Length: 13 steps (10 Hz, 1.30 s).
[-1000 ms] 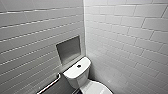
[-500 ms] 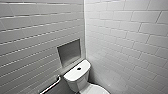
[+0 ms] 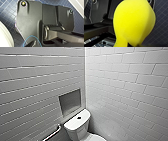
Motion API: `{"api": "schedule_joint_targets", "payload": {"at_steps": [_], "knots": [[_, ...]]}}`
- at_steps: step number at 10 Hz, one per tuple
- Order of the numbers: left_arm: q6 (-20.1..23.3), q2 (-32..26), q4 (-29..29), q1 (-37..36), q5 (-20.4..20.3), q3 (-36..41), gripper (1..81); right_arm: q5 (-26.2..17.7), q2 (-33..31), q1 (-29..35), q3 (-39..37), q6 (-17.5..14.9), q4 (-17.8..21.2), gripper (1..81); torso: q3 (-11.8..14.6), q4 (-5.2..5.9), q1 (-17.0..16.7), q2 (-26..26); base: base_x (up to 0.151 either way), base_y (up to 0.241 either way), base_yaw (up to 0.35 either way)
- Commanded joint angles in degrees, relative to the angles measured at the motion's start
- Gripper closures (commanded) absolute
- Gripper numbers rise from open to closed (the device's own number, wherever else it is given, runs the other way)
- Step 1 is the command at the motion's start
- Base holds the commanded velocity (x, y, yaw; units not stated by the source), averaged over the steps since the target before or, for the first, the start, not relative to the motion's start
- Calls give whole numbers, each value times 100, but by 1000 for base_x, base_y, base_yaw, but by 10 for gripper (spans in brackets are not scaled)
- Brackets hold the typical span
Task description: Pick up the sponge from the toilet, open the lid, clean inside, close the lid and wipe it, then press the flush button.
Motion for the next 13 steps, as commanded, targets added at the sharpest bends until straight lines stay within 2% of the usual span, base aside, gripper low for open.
{"api": "schedule_joint_targets", "payload": {"at_steps": [1, 4, 13], "knots": [[-4, 28, -25, -275, 305, 16, 10, -359, -12, 184, -9, -15, -23, 811, 0, 0, 0, 0, 0, 0, 0], [-4, 28, -25, -275, 305, 16, 10, -359, -12, 176, -18, -15, -23, 811, 0, 0, 0, 0, 0, 0, 0], [5, 28, -25, -275, 305, 16, 10, -367, -20, 184, -27, 11, -23, 811, 2, 0, -9, -2, 77, 0, 0]]}}
